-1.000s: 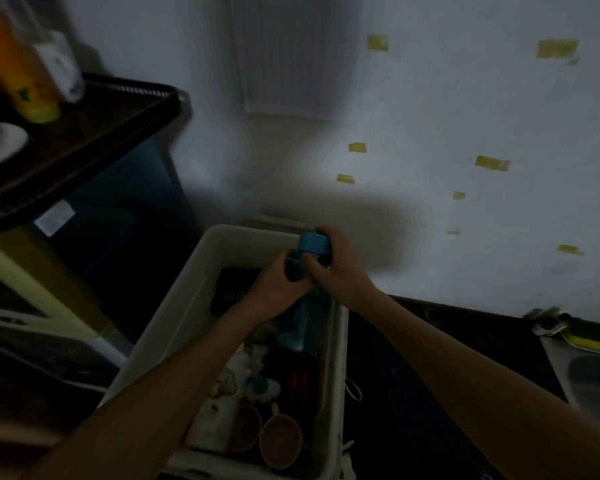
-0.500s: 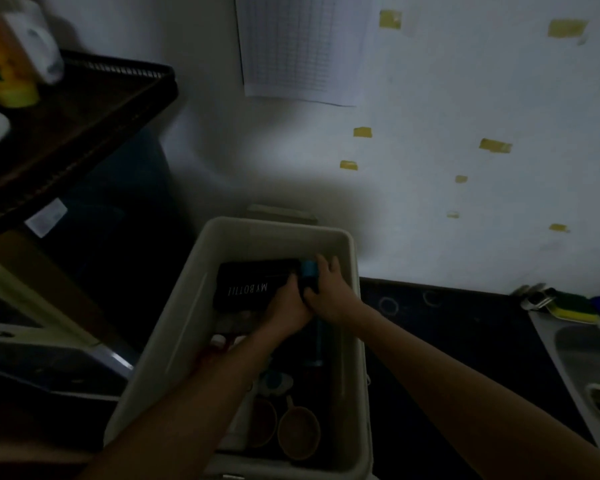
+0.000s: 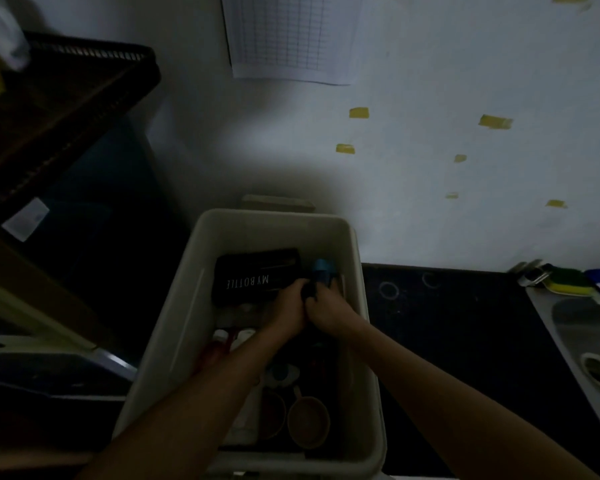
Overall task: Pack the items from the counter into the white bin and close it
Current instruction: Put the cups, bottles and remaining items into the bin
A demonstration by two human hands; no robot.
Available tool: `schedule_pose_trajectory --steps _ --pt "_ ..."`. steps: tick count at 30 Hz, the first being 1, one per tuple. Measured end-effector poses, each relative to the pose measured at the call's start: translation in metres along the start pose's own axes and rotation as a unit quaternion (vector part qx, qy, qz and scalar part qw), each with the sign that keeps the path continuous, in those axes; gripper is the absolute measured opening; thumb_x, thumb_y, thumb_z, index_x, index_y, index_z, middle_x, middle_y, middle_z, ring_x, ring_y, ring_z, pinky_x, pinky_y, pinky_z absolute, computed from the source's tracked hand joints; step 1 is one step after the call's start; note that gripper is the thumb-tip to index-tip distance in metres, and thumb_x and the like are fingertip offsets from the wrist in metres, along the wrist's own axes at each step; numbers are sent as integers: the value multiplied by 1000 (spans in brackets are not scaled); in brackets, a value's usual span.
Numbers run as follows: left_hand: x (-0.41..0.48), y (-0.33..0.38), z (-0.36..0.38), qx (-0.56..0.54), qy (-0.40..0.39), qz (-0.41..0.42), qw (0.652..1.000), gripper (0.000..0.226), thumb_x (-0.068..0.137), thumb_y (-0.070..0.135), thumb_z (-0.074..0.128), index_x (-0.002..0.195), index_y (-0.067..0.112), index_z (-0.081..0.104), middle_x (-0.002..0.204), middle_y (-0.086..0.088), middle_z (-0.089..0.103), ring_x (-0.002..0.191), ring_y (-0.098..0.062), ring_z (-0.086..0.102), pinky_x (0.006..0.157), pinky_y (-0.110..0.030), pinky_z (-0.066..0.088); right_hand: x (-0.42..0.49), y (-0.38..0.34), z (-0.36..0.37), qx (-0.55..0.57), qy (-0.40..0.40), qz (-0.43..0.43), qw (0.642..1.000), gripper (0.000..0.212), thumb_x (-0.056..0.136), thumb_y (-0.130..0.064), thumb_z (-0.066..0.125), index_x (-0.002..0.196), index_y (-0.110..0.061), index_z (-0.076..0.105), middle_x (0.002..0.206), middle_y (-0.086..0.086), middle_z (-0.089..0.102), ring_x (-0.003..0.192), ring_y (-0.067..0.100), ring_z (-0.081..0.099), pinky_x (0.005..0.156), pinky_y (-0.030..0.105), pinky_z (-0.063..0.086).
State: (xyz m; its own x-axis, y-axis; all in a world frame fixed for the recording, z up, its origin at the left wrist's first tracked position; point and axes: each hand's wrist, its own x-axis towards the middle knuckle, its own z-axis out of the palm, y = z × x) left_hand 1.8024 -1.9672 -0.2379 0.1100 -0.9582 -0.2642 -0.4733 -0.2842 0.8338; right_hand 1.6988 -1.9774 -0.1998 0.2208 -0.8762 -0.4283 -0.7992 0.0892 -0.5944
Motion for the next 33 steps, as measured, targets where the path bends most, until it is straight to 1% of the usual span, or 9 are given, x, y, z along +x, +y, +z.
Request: schedule_pose_trajectory --steps 5,7,11,14,18,23,26,29,33 --pt "-9 -11 3 40 -21 4 999 31 100 5 41 125 -1 58 105 -12 66 85 -11 61 62 -7 47 -4 5 4 0 -77 5 997 37 98 -21 39 126 -1 53 131 27 51 87 24 56 66 25 47" --pt "-11 -15 1 40 -31 13 999 31 98 3 45 126 2 58 112 -14 65 94 -14 62 79 -17 51 -8 5 4 4 -79 -6 997 34 98 -20 40 121 -2 56 121 24 56 80 22 57 55 22 38" --pt "-18 -14 -5 10 -43 27 999 37 92 6 55 128 14 57 126 -11 62 114 -23 58 102 -39 47 -18 0 -1 21 -74 -35 996 33 97 -20 41 123 -6 56 121 22 55 87 25 60 65 27 47" --pt "-25 -13 -13 -1 -39 43 998 37 90 9 58 126 19 58 121 -5 64 111 -20 60 96 -34 49 -27 -1 -4 37 -51 -72 995 31 95 -16 44 121 -6 58 119 18 56 96 28 62 83 35 53" --pt "-40 -5 -23 -27 -23 64 997 30 96 23 55 127 20 56 122 -4 64 109 -16 61 93 -33 51 -43 1 -11 51 -10 -146 988 24 93 -8 44 112 -12 59 113 6 54 92 13 55 69 9 39" --pt "-65 3 -25 -40 23 52 998 37 98 27 53 135 23 49 131 1 58 115 -11 56 90 -24 47 -70 12 -25 94 18 -175 980 42 98 -19 43 140 -18 44 131 0 49 105 11 58 83 18 46" --pt "-81 16 -17 -47 51 61 996 38 98 23 54 136 23 49 133 3 56 117 -8 53 87 -15 45 -88 23 -40 181 20 -160 970 42 98 -21 47 140 -24 45 118 -10 59 87 -6 61 66 11 50" --pt "-94 46 0 -79 73 77 991 37 98 21 55 135 20 50 133 0 56 121 -13 54 98 -30 49 -105 40 -62 230 24 -167 959 39 99 -15 47 137 -24 48 103 -22 56 84 -15 59 65 7 50" --pt "-114 86 28 -88 95 99 987 36 97 19 55 132 17 53 129 1 59 112 -5 54 84 -5 43 -124 67 -86 266 22 -177 947 38 100 -13 47 138 -19 49 120 -1 62 100 3 62 75 14 53"
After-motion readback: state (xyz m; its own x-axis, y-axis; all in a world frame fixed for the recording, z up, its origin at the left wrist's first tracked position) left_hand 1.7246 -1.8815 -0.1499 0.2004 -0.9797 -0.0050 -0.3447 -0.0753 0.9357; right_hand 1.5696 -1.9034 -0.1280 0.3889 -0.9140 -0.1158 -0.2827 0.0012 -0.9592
